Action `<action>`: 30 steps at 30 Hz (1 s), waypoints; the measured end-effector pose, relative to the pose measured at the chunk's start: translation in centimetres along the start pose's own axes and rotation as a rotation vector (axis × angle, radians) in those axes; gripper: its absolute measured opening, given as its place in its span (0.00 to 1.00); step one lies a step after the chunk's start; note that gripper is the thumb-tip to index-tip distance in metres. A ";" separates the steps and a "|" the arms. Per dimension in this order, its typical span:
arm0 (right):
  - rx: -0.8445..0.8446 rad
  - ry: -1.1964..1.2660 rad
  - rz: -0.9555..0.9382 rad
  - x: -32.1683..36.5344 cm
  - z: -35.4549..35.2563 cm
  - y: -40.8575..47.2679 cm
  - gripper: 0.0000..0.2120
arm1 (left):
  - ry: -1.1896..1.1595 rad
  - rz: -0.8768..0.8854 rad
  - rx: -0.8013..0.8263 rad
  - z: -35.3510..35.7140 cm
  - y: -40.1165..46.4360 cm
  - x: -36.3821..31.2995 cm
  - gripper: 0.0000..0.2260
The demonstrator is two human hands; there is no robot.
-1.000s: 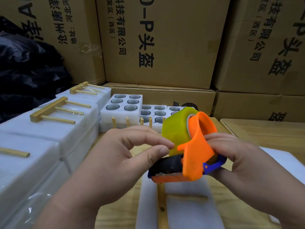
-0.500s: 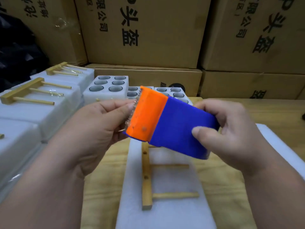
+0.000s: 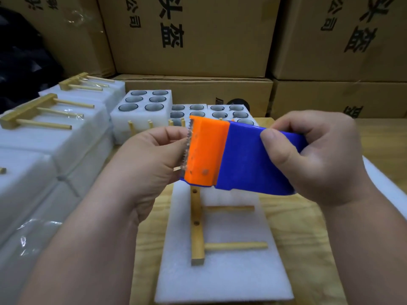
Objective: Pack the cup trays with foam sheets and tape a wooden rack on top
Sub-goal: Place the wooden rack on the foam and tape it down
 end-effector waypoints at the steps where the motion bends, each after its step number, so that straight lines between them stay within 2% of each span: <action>1: -0.015 -0.009 0.006 -0.2 -0.1 0.0 0.20 | -0.003 0.015 -0.007 0.0 -0.1 -0.1 0.10; 4: -0.029 -0.053 -0.015 -0.2 0.3 0.1 0.20 | 0.005 0.051 -0.002 -0.1 -0.3 -0.5 0.10; 7: -0.053 -0.056 -0.047 -0.5 0.3 -0.2 0.19 | -0.018 0.102 0.042 -0.1 -0.6 -1.0 0.02; 9: -0.077 -0.036 -0.054 -0.6 0.3 -0.4 0.17 | -0.019 0.154 0.048 -0.2 -0.7 -1.4 0.05; 12: -0.089 -0.014 -0.052 -0.8 0.7 -0.6 0.17 | 0.048 0.211 -0.002 -0.3 -0.7 -1.5 0.01; 14: -0.093 -0.021 -0.043 -0.9 1.1 -0.8 0.16 | 0.101 0.230 -0.069 -0.7 -0.6 -1.5 0.08; 20: -0.101 -0.024 -0.042 -0.9 1.1 -0.7 0.12 | 0.198 0.312 -0.146 -1.3 -1.1 -2.2 0.06; 25: -0.115 -0.001 -0.048 -0.8 1.1 -0.6 0.21 | 0.284 0.388 -0.193 -1.1 -1.6 -3.0 0.05; 30: -0.113 0.003 -0.042 -0.5 0.7 -0.5 0.21 | 0.329 0.438 -0.258 -1.8 -2.3 -4.0 0.04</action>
Point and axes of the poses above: each hand's wrist, its own y-axis towards the middle knuckle, its own z-axis out of the palm, x = y × z, the point moved 2 cm from there along y, towards the middle knuckle, and after that the axes turned 7 degrees about x, right-handed, at the moved point
